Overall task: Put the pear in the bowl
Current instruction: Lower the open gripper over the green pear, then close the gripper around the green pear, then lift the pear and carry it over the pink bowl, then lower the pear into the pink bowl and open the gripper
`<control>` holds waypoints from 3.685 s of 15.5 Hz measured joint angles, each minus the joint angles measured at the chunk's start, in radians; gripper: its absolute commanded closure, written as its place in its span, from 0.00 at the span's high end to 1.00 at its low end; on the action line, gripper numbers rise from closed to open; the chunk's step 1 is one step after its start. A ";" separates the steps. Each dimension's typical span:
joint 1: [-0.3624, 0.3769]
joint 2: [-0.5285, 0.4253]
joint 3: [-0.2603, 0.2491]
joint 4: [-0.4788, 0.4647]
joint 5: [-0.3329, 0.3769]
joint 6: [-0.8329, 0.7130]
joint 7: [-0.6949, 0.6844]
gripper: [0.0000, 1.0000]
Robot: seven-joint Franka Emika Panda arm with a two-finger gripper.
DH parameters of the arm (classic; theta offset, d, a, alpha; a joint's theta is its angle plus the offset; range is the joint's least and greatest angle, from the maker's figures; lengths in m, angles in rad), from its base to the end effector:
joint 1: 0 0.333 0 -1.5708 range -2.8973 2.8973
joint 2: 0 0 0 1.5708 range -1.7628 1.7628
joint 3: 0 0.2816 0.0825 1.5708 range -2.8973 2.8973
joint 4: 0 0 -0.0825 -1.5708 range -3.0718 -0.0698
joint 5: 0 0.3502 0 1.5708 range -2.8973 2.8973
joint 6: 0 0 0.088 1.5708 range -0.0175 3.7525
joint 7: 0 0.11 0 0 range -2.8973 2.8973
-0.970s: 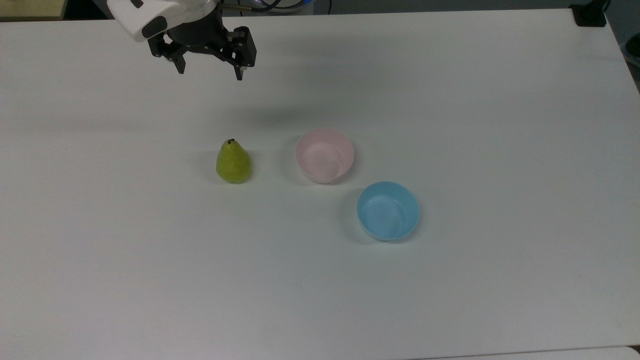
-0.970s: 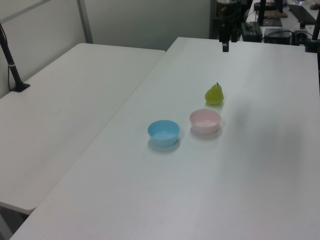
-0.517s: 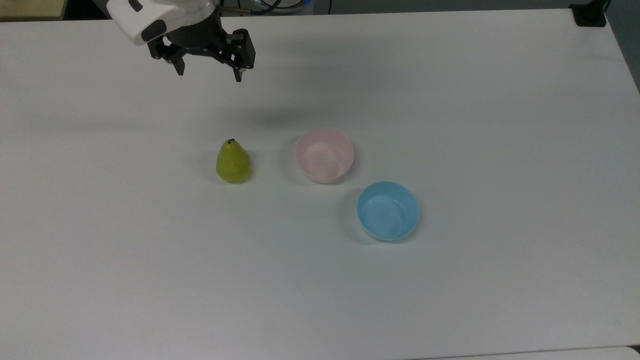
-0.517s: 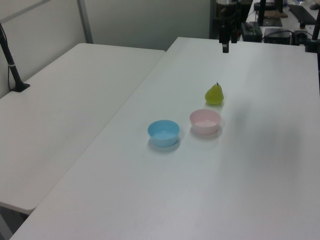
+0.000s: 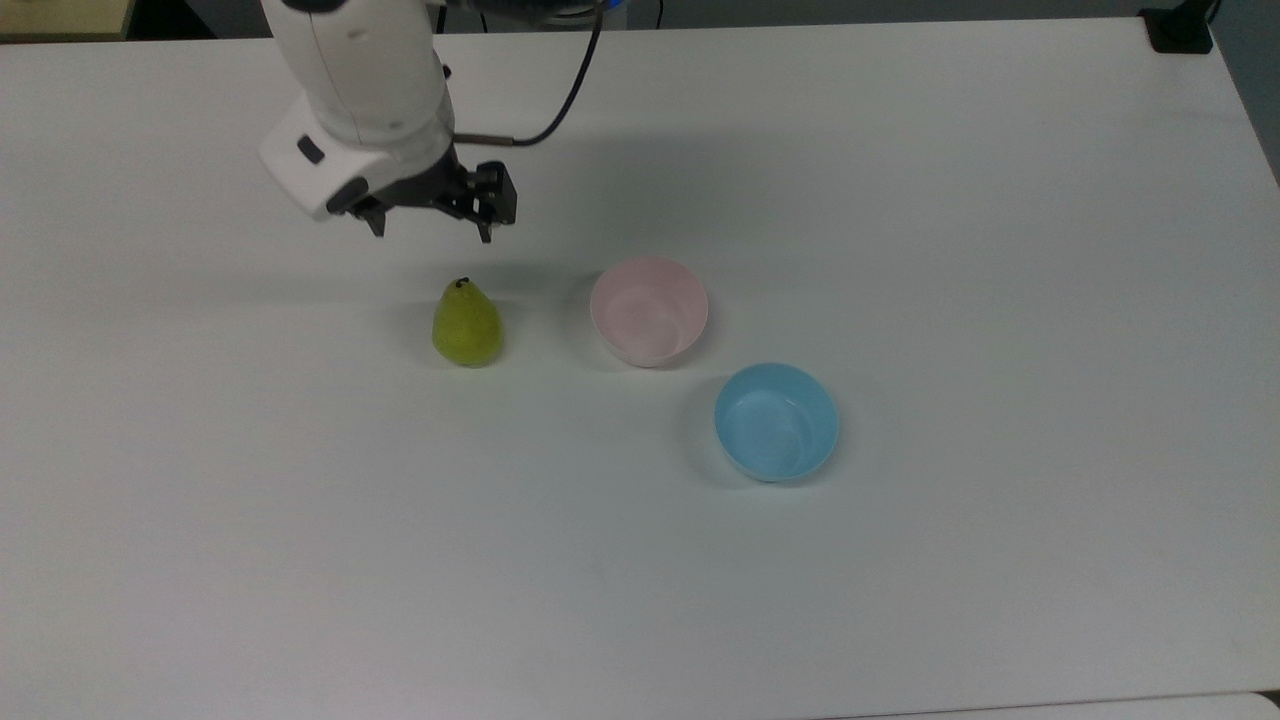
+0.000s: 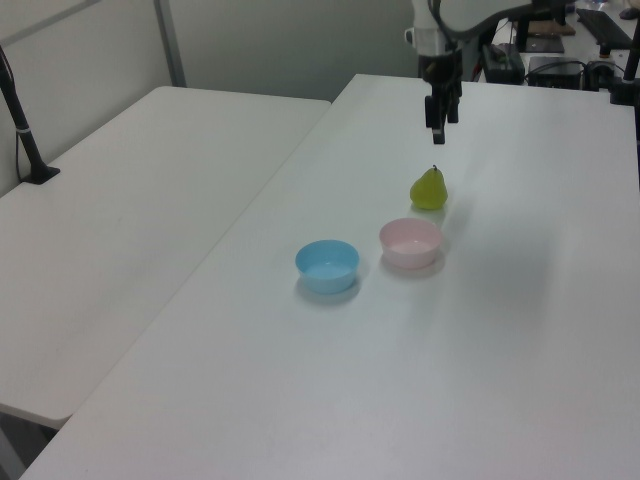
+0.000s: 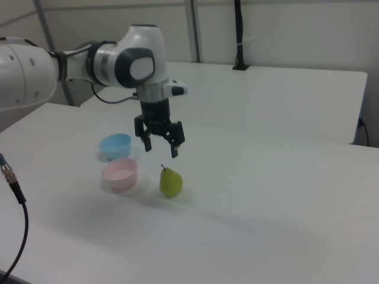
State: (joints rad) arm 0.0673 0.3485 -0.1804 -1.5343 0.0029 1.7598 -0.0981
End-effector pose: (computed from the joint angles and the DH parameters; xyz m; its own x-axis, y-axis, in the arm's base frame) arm 0.6031 -0.0562 0.4235 0.9924 -0.0115 -0.1224 -0.0058 -0.9989 0.0467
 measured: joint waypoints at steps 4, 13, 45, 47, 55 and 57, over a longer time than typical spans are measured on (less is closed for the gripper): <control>0.001 0.077 0.000 -0.003 0.000 0.045 -0.037 1.00; 0.027 0.174 0.002 -0.023 0.000 0.142 -0.052 0.84; 0.283 0.107 0.013 -0.025 0.027 0.088 0.083 0.73; 0.294 0.139 0.014 -0.024 0.027 0.088 0.083 0.95; 0.290 0.089 -0.002 0.001 0.026 0.071 0.083 1.00; 0.271 0.043 -0.009 0.008 0.025 0.011 0.083 1.00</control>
State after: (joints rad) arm 0.3387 0.3918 -0.1893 -1.5263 0.0284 1.7709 -0.0156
